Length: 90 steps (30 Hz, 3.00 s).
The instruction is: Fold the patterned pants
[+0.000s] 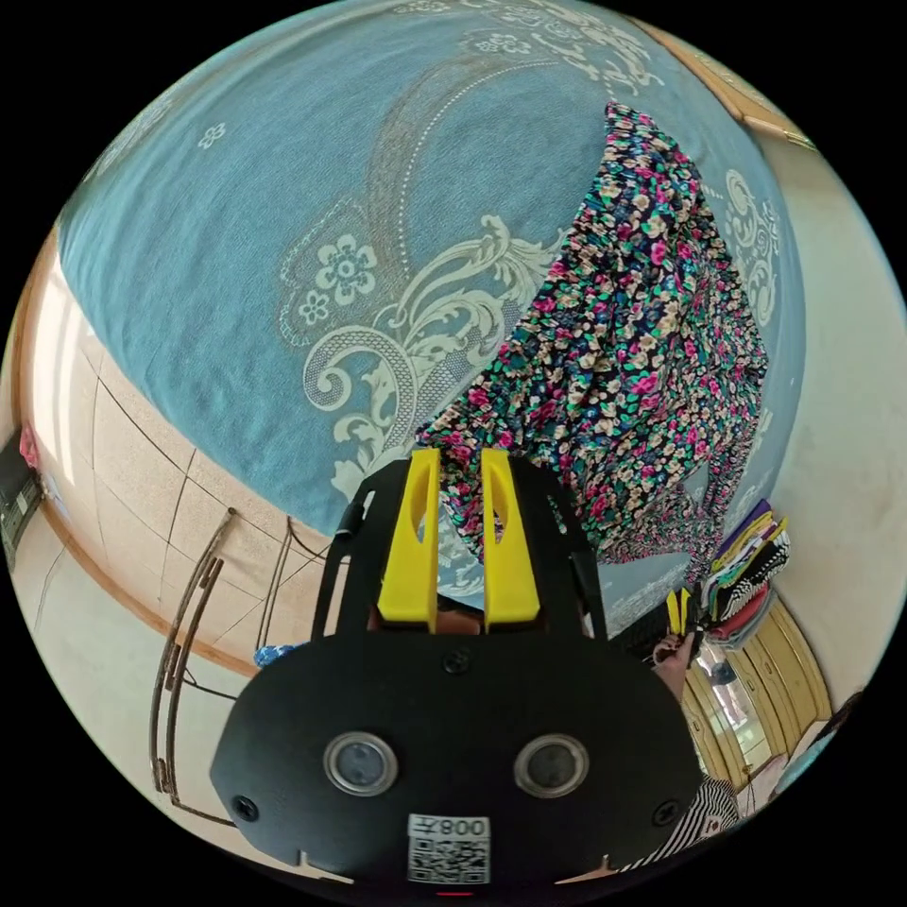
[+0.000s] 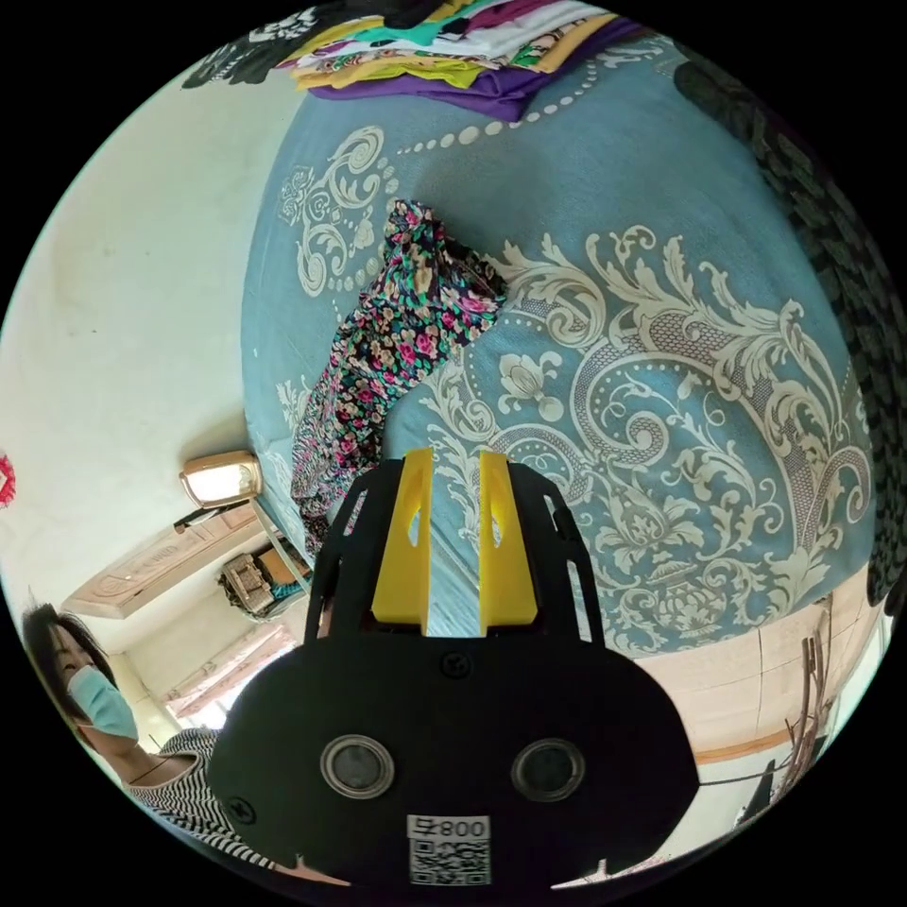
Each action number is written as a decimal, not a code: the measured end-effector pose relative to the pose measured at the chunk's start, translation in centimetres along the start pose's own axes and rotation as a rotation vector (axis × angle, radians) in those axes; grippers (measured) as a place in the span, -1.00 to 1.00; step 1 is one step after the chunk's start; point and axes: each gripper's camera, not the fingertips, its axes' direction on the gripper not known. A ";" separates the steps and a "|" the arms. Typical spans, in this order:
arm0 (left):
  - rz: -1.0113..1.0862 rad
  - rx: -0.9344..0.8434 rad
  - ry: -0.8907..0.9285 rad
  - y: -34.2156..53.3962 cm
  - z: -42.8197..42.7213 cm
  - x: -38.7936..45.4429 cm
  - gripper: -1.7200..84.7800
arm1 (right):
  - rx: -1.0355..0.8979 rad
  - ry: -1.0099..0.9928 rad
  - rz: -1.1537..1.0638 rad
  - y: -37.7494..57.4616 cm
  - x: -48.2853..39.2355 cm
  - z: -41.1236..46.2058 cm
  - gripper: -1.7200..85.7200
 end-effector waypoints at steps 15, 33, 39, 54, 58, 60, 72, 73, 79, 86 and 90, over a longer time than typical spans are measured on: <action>0.004 0.099 -0.136 4.6 -2.9 -0.5 -0.95 | 0.090 -0.148 0.050 -3.3 0.9 -1.4 -0.73; -0.008 0.135 -0.232 8.5 -2.8 1.6 -0.95 | 0.016 -0.099 0.018 -3.1 3.7 1.9 -0.83; 0.026 0.141 -0.236 9.7 -3.1 3.2 -0.95 | 0.004 -0.128 -0.020 -3.0 5.1 1.8 -0.93; 0.069 0.027 -0.372 12.5 -0.9 6.4 -0.95 | -0.098 -0.010 0.127 9.1 17.9 -1.5 -0.93; 0.119 -0.034 -0.454 13.0 1.0 8.6 -0.93 | -0.052 -0.075 0.253 10.5 22.2 0.2 -0.89; 0.151 -0.031 -0.519 13.6 1.4 9.6 -0.93 | 0.023 -0.037 0.218 10.5 22.0 -0.5 -0.84; 0.850 -0.173 -0.268 20.5 8.0 26.5 -0.90 | 0.122 0.249 -0.005 3.8 18.9 1.7 -0.78; 0.972 -0.225 -0.230 21.6 9.9 29.7 -0.89 | 0.129 0.257 0.003 3.9 19.1 2.0 -0.80; 1.478 -0.360 -0.069 29.0 16.6 44.0 -0.87 | 0.231 0.202 0.039 7.5 21.9 0.9 -0.94; 1.837 -0.402 -0.100 37.8 23.5 56.4 -0.80 | 0.392 0.031 0.195 14.8 29.5 -1.3 -0.96; 1.883 -0.431 -0.150 41.2 27.5 61.2 -0.79 | 0.450 -0.117 0.265 17.5 33.3 -0.4 -0.96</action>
